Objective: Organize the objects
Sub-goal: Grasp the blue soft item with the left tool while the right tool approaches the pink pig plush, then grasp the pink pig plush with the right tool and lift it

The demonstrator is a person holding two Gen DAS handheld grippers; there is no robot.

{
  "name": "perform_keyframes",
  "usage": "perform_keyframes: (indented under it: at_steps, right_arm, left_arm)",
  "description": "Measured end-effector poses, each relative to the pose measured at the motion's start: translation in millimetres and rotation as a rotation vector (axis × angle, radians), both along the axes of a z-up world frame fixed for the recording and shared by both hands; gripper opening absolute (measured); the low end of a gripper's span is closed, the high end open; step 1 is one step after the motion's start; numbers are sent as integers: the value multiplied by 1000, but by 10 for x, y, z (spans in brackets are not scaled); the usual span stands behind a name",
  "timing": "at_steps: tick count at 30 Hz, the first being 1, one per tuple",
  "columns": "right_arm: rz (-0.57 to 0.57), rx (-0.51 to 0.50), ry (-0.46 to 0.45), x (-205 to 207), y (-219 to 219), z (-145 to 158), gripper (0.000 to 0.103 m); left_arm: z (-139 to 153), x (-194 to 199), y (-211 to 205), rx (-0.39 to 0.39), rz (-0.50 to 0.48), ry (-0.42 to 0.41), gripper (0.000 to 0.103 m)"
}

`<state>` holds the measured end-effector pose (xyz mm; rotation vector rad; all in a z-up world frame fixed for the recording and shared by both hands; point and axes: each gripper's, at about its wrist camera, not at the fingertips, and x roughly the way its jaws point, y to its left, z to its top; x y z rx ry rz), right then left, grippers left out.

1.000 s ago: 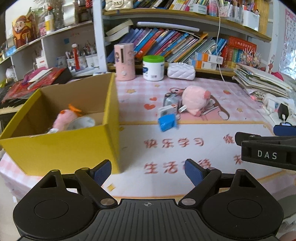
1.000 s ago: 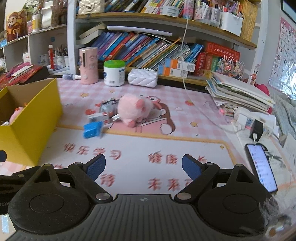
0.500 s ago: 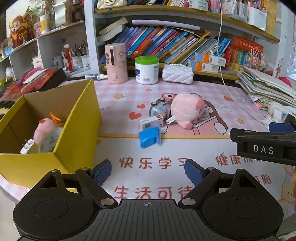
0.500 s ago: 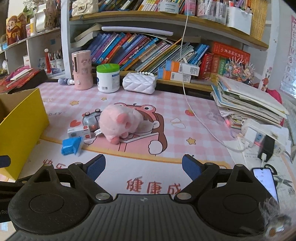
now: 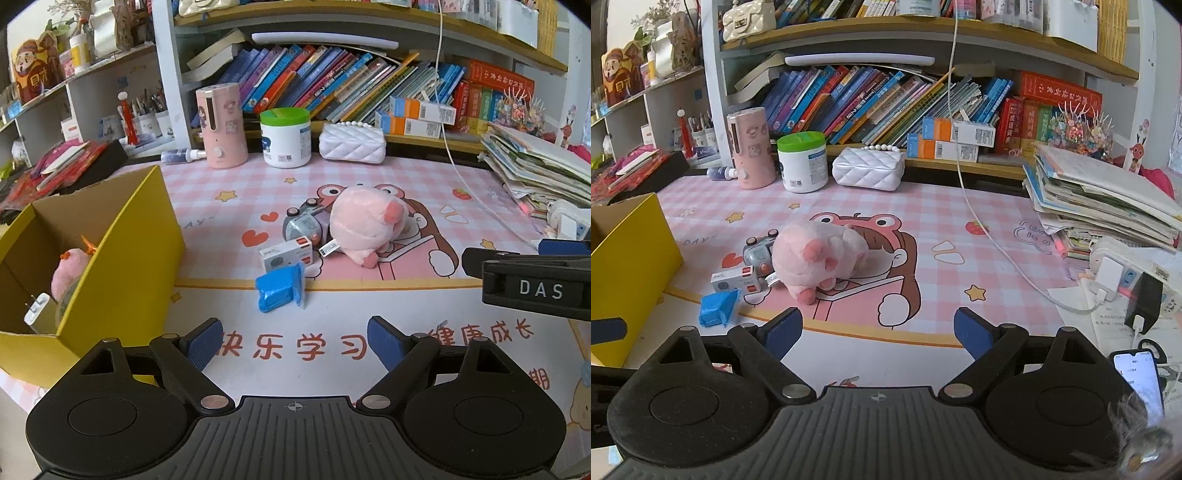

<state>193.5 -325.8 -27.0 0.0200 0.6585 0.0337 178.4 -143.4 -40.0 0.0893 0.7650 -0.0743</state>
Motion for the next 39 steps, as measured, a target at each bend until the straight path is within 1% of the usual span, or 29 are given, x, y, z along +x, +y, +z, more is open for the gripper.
perform_keyframes:
  at_steps: [8, 12, 13, 16, 17, 24, 27, 30, 31, 35, 39]
  right_arm:
    - [11, 24, -2, 79, -76, -31, 88]
    - [20, 27, -7, 118, -91, -30, 87]
    - [22, 25, -8, 128, -93, -27, 87]
    - [24, 21, -12, 151, -106, -21, 87]
    - [24, 19, -12, 157, -115, -21, 87]
    - [33, 2, -19, 195, -159, -20, 87]
    - [38, 0, -21, 204, -167, -20, 87]
    - [44, 0, -17, 218, -164, -32, 87]
    - [48, -1, -14, 227, -156, -39, 87]
    - [67, 0, -7, 279, -109, -68, 87]
    - [89, 4, -6, 383, -61, -94, 88]
  left_arm:
    - [-88, 145, -29, -9, 14, 10, 84]
    - [-154, 284, -18, -2, 40, 6, 82]
    - [-173, 328, -14, -1, 51, 8, 79]
    - [-242, 488, 2, -11, 79, 29, 74]
    - [-269, 535, 7, -17, 85, 37, 70]
    - [-460, 816, 31, -20, 150, 64, 64]
    - [-528, 907, 55, -19, 173, 74, 59]
    - [-561, 932, 90, -50, 183, 73, 48]
    - [-569, 932, 95, -56, 179, 74, 42]
    - [-571, 925, 113, -52, 169, 70, 39]
    - [-484, 854, 195, -85, 164, 74, 38]
